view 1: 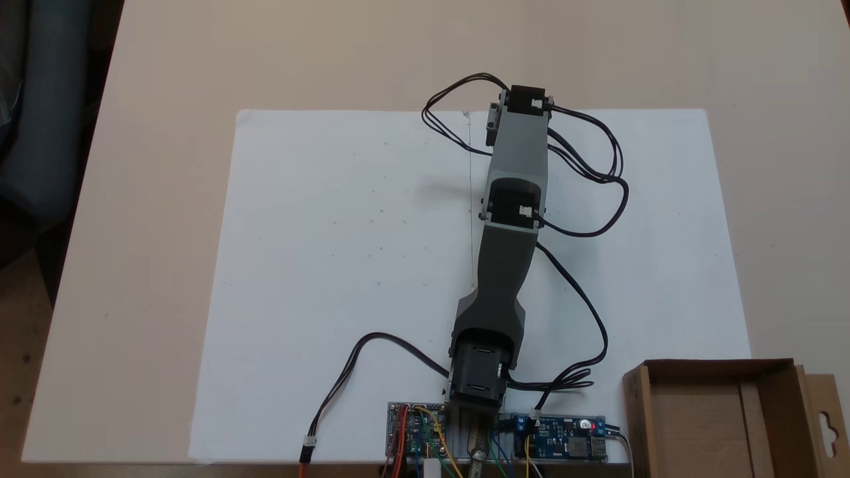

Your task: Grasp a green dice and put it in the bin.

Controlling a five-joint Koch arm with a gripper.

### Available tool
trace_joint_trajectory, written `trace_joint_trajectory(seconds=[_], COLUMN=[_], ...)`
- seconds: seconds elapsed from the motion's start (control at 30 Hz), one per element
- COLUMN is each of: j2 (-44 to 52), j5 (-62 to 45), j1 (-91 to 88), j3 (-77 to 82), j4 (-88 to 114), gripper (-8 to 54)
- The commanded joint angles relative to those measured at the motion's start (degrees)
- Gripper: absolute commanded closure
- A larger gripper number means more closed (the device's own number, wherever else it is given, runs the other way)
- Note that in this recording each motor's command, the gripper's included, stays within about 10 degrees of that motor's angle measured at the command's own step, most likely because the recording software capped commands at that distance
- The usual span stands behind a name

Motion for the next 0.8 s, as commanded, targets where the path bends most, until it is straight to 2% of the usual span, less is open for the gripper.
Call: trace_joint_trajectory(seconds=[0.0, 0.6, 0.77], j2=[1.49, 1.49, 1.49], j5=[-3.96, -4.31, -4.31], j1=[0.7, 1.67, 1.76], j3=[-0.35, -0.35, -0.35], j4=[-0.7, -3.69, -3.69], gripper=[1.5, 3.3, 6.6])
